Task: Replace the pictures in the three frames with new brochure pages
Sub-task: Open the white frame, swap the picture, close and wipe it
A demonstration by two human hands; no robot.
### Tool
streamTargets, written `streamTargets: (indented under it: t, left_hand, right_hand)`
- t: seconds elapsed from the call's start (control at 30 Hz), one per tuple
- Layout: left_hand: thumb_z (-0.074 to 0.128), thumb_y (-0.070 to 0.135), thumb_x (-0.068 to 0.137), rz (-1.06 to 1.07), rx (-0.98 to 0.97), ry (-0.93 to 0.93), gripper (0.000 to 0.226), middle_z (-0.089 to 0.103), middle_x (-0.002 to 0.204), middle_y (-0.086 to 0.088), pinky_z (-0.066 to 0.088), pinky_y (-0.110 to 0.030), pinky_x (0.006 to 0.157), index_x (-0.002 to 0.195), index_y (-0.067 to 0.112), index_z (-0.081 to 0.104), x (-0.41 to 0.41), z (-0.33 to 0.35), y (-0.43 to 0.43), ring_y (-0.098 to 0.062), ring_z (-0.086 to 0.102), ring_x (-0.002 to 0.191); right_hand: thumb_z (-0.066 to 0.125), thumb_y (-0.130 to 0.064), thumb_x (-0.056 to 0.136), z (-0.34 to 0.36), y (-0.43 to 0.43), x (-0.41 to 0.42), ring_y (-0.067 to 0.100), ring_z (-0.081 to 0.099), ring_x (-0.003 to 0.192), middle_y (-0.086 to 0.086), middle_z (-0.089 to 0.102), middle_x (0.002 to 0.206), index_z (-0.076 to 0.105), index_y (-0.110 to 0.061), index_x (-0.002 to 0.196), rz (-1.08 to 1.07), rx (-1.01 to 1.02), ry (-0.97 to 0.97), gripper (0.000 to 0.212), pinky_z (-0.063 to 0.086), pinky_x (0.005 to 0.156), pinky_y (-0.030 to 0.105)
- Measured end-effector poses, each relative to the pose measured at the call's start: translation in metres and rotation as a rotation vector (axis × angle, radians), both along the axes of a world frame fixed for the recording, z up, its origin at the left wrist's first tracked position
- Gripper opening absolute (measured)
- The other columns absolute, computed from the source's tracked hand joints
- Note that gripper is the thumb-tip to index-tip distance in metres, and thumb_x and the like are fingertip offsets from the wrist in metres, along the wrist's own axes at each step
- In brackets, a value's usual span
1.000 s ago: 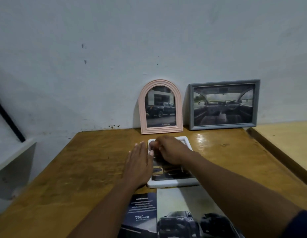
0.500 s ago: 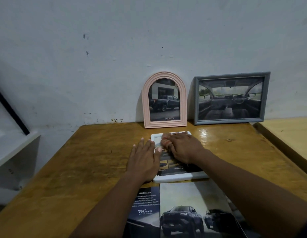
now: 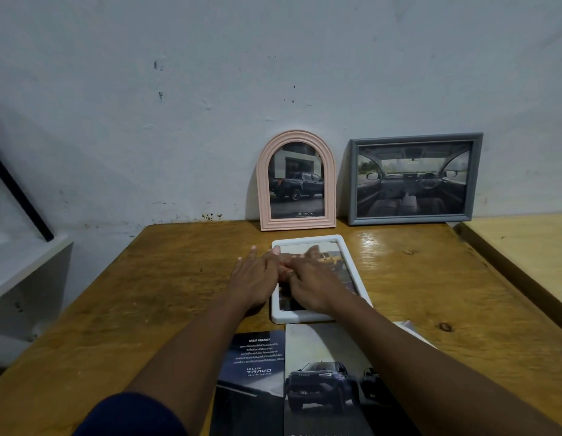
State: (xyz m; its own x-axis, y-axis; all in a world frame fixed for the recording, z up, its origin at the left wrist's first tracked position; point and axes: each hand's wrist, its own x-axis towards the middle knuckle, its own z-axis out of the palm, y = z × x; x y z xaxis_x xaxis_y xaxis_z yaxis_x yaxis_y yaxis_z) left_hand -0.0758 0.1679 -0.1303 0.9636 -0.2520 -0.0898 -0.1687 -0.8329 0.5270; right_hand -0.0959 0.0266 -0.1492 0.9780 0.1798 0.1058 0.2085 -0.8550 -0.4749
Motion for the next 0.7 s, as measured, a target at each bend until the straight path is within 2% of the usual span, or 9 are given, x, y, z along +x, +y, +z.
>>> streamTargets:
  t: [0.1, 0.17, 0.27, 0.37, 0.43, 0.5, 0.63, 0.7]
  left_hand:
    - [0.008, 0.051, 0.108, 0.023, -0.027, 0.006, 0.060, 0.009, 0.170, -0.006, -0.003, -0.041, 0.123, 0.160, 0.025, 0.025, 0.000, -0.002, -0.001, -0.023, 0.000, 0.156]
    - [0.008, 0.052, 0.107, 0.016, 0.018, -0.027, 0.062, 0.009, 0.170, -0.005, -0.004, -0.041, 0.123, 0.160, 0.024, 0.025, 0.001, -0.006, -0.001, -0.024, -0.001, 0.156]
    - [0.008, 0.052, 0.107, -0.012, 0.106, -0.154, 0.064, 0.014, 0.169, -0.005, -0.005, -0.042, 0.124, 0.160, 0.020, 0.025, 0.005, -0.021, -0.001, -0.021, 0.000, 0.156]
    - [0.006, 0.052, 0.106, -0.025, 0.140, -0.224, 0.066, 0.017, 0.169, -0.002, -0.006, -0.041, 0.124, 0.161, 0.019, 0.024, 0.008, -0.036, 0.000, -0.017, -0.001, 0.156]
    - [0.006, 0.052, 0.106, -0.027, 0.158, -0.239, 0.066, 0.018, 0.169, -0.001, -0.006, -0.042, 0.124, 0.160, 0.019, 0.024, 0.009, -0.038, 0.000, -0.017, -0.001, 0.156]
    - [0.006, 0.051, 0.106, -0.024, 0.166, -0.251, 0.066, 0.019, 0.168, -0.002, -0.005, -0.042, 0.124, 0.160, 0.018, 0.025, 0.010, -0.038, 0.000, -0.018, 0.000, 0.156]
    - [0.005, 0.052, 0.106, -0.014, 0.152, -0.253, 0.068, 0.021, 0.168, -0.001, -0.003, -0.044, 0.126, 0.160, 0.018, 0.027, 0.014, -0.043, 0.001, -0.018, 0.001, 0.156]
    - [0.006, 0.051, 0.106, -0.009, 0.144, -0.250, 0.067, 0.022, 0.168, -0.001, -0.002, -0.044, 0.126, 0.160, 0.017, 0.027, 0.016, -0.043, 0.001, -0.018, 0.002, 0.157]
  right_hand:
    - [0.030, -0.050, 0.103, -0.003, -0.004, 0.000, 0.036, 0.042, 0.136, 0.014, 0.057, 0.138, 0.055, -0.022, 0.136, 0.081, 0.067, 0.053, 0.050, 0.038, 0.107, 0.049]
    - [0.034, -0.053, 0.103, 0.002, -0.018, -0.004, 0.031, 0.046, 0.133, 0.011, 0.057, 0.139, 0.056, -0.030, 0.136, 0.141, 0.051, 0.086, 0.046, 0.040, 0.105, 0.045]
    - [0.036, -0.053, 0.101, 0.013, -0.044, -0.013, 0.029, 0.042, 0.135, 0.007, 0.052, 0.147, 0.047, -0.043, 0.142, 0.198, -0.056, 0.083, 0.044, 0.038, 0.108, 0.047]
    - [0.038, -0.042, 0.103, 0.009, -0.060, -0.025, 0.030, 0.049, 0.128, 0.006, 0.054, 0.145, 0.042, -0.034, 0.147, 0.098, -0.242, -0.005, 0.045, 0.044, 0.100, 0.042]
    - [0.034, -0.042, 0.103, 0.002, -0.058, -0.036, 0.033, 0.047, 0.131, 0.009, 0.052, 0.146, 0.039, -0.026, 0.148, -0.039, -0.352, -0.057, 0.049, 0.043, 0.101, 0.044]
    - [0.028, -0.042, 0.101, -0.005, -0.045, -0.044, 0.035, 0.045, 0.132, 0.011, 0.054, 0.143, 0.046, -0.017, 0.141, -0.133, -0.392, -0.075, 0.051, 0.040, 0.103, 0.046]
    - [0.021, -0.042, 0.093, -0.012, -0.012, -0.049, 0.029, 0.049, 0.129, 0.010, 0.057, 0.140, 0.057, -0.015, 0.133, -0.061, -0.214, -0.117, 0.060, 0.033, 0.112, 0.045]
    - [0.025, -0.038, 0.094, -0.017, -0.004, -0.049, 0.026, 0.052, 0.127, 0.008, 0.061, 0.136, 0.065, -0.018, 0.124, 0.027, -0.109, -0.140, 0.053, 0.032, 0.114, 0.046]
